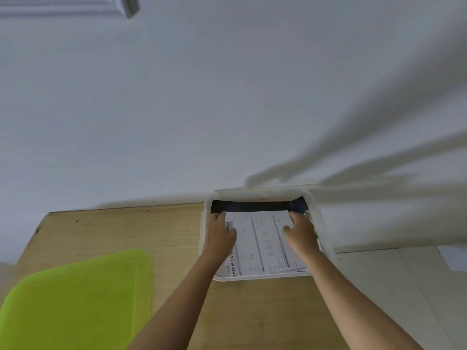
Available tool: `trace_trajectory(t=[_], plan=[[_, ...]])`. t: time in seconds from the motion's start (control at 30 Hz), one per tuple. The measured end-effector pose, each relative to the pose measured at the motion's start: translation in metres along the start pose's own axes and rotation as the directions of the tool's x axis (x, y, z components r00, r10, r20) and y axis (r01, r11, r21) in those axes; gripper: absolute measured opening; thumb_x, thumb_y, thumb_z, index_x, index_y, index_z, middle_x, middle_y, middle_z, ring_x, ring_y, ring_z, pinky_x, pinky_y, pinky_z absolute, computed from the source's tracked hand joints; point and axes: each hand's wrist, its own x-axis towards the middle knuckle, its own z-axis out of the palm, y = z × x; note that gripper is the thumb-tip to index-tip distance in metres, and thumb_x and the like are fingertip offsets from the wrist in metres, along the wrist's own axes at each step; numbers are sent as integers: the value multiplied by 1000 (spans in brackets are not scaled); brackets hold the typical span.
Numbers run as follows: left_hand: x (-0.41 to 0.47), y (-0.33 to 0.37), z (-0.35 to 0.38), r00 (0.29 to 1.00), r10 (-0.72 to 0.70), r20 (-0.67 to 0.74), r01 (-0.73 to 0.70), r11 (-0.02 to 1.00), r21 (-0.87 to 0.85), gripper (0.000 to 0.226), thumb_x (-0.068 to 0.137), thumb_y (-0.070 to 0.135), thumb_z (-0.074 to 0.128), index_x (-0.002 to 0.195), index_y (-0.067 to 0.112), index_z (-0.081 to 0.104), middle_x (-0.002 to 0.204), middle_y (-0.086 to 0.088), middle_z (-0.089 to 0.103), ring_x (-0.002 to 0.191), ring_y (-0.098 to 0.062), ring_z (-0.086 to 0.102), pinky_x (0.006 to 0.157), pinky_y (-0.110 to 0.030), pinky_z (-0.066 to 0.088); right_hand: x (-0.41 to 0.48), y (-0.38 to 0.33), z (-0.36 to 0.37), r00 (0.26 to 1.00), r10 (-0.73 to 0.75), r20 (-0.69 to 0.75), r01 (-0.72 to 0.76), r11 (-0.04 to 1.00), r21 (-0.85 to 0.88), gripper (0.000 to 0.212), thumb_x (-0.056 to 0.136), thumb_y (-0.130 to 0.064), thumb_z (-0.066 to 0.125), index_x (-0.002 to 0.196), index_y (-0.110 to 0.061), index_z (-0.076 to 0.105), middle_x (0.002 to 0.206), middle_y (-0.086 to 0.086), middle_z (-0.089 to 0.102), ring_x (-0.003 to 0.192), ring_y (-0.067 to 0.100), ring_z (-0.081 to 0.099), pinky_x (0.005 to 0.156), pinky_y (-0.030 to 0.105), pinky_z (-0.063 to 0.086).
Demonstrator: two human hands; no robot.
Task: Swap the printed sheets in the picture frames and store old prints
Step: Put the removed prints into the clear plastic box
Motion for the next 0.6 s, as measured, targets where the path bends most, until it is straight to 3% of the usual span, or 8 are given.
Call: trace_trajectory(t=[0.1,0.3,0.43,0.6], plan=[[-7,-2,-46,989,133,-65,-130,991,45,49,90,16,52,136,6,40,132,-10,43,122,-26,42,101,-33,37,-20,-38,-1,1000,-12,-23,12,1000,1,46,91,-7,48,137,-3,39,140,14,42,131,26,38,102,35,36],[-47,-76,-155,976,200,-90,-174,957,232,47,94,27,47,135,6,41,138,-8,41,129,-24,36,105,-33,30,-90,-127,41,991,-122,-52,125,990,61,46,92,-10,46,137,-6,40,144,9,41,133,23,37,106,31,33],[-90,-164,-226,986,103,-132,-58,949,309,50,95,31,45,137,5,39,140,-10,40,129,-27,35,104,-37,32,-144,-175,103,983,-181,6,181,983,-16,43,92,-12,47,135,-2,42,138,15,46,125,26,46,102,35,40],[-154,-275,-278,969,-162,-185,206,946,251,56,95,34,47,140,4,33,145,-13,32,134,-30,28,106,-41,31,-203,-190,189,972,-201,120,209,976,-59,49,92,-17,50,139,-8,38,143,9,42,133,21,37,108,31,32]])
